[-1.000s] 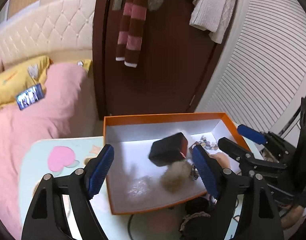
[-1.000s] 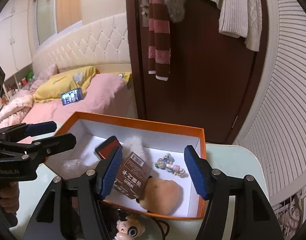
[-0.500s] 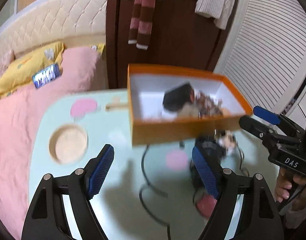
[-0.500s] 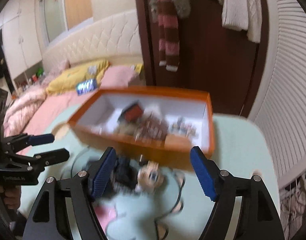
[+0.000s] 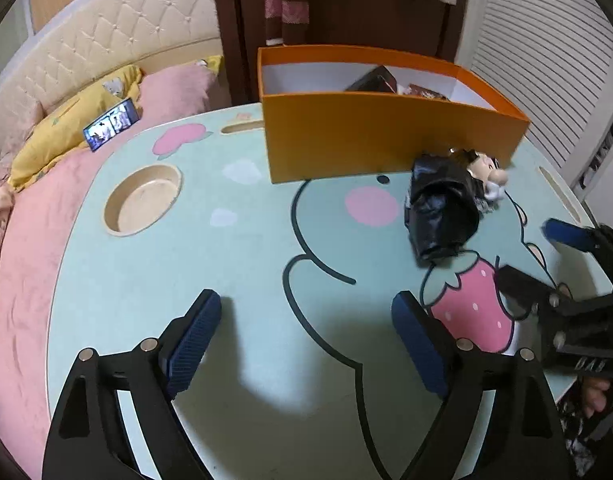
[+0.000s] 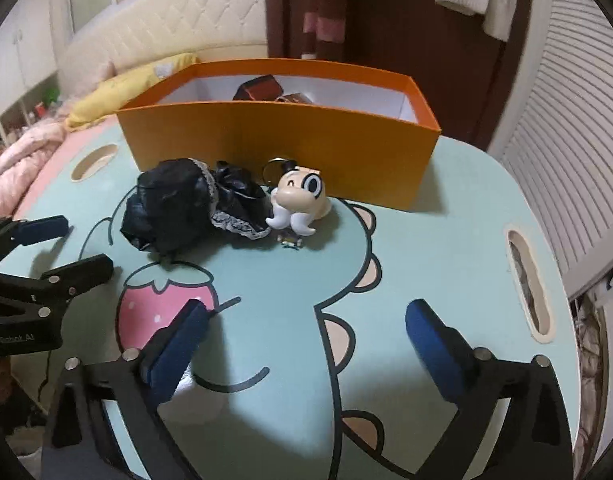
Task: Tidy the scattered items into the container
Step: 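Lift both open tools out of the box toward the black cloth bag, then grasp the black cloth bag with the left tool while the right tool grasps the doll keychain, then carry the black bag and doll keychain into the orange box and release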
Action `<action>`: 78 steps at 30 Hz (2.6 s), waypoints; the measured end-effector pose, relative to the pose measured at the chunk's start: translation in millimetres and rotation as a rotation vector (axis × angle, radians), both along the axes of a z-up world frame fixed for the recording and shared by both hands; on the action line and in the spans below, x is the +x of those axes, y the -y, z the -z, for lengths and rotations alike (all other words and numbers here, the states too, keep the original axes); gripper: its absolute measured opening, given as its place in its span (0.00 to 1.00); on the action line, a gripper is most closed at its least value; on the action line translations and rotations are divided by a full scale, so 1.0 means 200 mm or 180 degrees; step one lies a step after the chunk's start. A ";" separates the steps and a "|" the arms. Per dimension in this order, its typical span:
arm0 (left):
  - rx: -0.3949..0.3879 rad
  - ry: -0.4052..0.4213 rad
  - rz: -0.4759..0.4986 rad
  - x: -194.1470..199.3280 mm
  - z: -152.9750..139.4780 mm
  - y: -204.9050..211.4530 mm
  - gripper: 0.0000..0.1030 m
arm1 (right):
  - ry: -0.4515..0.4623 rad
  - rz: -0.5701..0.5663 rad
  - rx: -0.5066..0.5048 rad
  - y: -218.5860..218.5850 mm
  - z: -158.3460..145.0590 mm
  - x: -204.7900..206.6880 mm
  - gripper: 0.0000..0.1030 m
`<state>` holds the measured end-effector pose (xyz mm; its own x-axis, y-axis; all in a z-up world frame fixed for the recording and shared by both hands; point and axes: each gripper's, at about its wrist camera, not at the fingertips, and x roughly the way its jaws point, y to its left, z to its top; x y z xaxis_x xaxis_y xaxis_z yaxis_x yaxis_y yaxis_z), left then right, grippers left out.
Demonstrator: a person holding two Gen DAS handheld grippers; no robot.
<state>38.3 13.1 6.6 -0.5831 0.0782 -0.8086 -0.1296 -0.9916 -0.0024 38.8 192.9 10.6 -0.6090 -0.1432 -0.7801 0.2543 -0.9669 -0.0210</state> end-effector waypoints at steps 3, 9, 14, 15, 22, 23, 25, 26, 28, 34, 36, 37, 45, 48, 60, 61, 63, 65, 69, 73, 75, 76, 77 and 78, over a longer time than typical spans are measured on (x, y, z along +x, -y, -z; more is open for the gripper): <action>0.0022 -0.0129 -0.0062 0.02 0.01 0.01 0.85 | -0.0012 0.0008 -0.0084 -0.01 0.01 0.01 1.00; 0.0030 -0.0179 -0.0077 0.03 0.01 0.01 0.85 | -0.0115 0.0023 -0.0112 -0.02 0.02 0.03 1.00; 0.0175 -0.0092 0.0109 0.05 -0.02 -0.03 0.85 | -0.0104 0.0006 -0.0111 -0.02 0.03 0.05 1.00; 0.0223 -0.0103 0.0137 0.06 -0.03 -0.04 0.85 | -0.0098 0.0006 -0.0107 -0.02 0.03 0.04 1.00; 0.0248 -0.0381 0.0335 0.00 -0.16 -0.11 0.85 | -0.0072 0.0042 -0.0105 -0.03 0.02 0.07 1.00; 0.0238 -0.0393 0.0378 -0.03 -0.17 -0.13 0.85 | -0.0081 0.0058 -0.0106 -0.04 0.02 0.07 1.00; 0.0186 -0.0408 0.0445 -0.08 -0.18 -0.17 0.85 | -0.0079 0.0055 -0.0120 -0.06 0.02 0.08 1.00; 0.0163 -0.0423 0.0498 -0.10 -0.18 -0.19 0.85 | -0.0073 0.0042 -0.0145 -0.07 0.01 0.09 1.00; 0.0129 -0.0424 0.0608 -0.14 -0.18 -0.24 0.85 | -0.0099 0.0044 -0.0220 -0.09 0.00 0.09 1.00; 0.0215 -0.0217 0.0797 -0.24 -0.11 -0.34 0.61 | -0.0202 0.0040 -0.0365 -0.17 -0.06 0.08 0.91; 0.0331 -0.0143 0.0871 -0.24 -0.08 -0.33 0.36 | -0.0182 0.0058 -0.0407 -0.20 -0.07 0.06 0.73; 0.0365 -0.0155 0.0889 -0.23 -0.08 -0.31 0.36 | -0.0153 0.0062 -0.0452 -0.21 -0.08 0.05 0.68; 0.0504 -0.0361 0.0645 0.01 -0.19 -0.08 0.33 | -0.0039 0.0029 -0.0631 -0.14 -0.13 -0.12 0.57; 0.0484 -0.0422 0.0531 0.11 -0.23 0.01 0.33 | -0.0016 0.0000 -0.0601 -0.08 -0.13 -0.19 0.57; 0.0593 -0.0474 0.0360 0.14 -0.24 0.12 0.33 | 0.0106 -0.0096 -0.0404 0.02 -0.06 -0.25 0.34; 0.0600 -0.0472 0.0370 0.14 -0.24 0.11 0.33 | 0.0096 -0.0104 -0.0411 0.02 -0.06 -0.23 0.34; 0.0609 -0.0483 0.0392 0.15 -0.25 0.10 0.33 | 0.0080 -0.0108 -0.0439 0.00 -0.07 -0.20 0.34; 0.0631 -0.0500 0.0416 0.15 -0.26 0.10 0.33 | 0.0026 -0.0130 -0.0488 -0.01 -0.09 -0.17 0.34; 0.0674 -0.0563 0.0469 0.12 -0.31 0.07 0.33 | -0.0141 -0.0176 -0.0546 -0.03 -0.19 -0.13 0.34; 0.0662 -0.0685 0.0548 0.06 -0.40 0.03 0.33 | -0.0291 -0.0235 -0.0644 -0.03 -0.31 -0.15 0.34; 0.0667 -0.0757 0.0573 0.01 -0.45 0.02 0.33 | -0.0360 -0.0248 -0.0670 -0.02 -0.36 -0.18 0.34; 0.0679 -0.0770 0.0596 -0.02 -0.47 0.01 0.33 | -0.0409 -0.0257 -0.0665 -0.01 -0.39 -0.20 0.34; 0.0682 -0.0774 0.0611 -0.06 -0.49 0.01 0.33 | -0.0447 -0.0257 -0.0660 0.00 -0.41 -0.21 0.34; 0.0669 -0.0783 0.0613 -0.10 -0.51 0.00 0.33 | -0.0491 -0.0253 -0.0664 0.01 -0.44 -0.24 0.34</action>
<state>17.8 12.7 108.1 -0.7163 0.3545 -0.6010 -0.3356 -0.9302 -0.1488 -8.4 191.4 98.3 -0.6989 -0.3434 -0.6275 0.3389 -0.9315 0.1323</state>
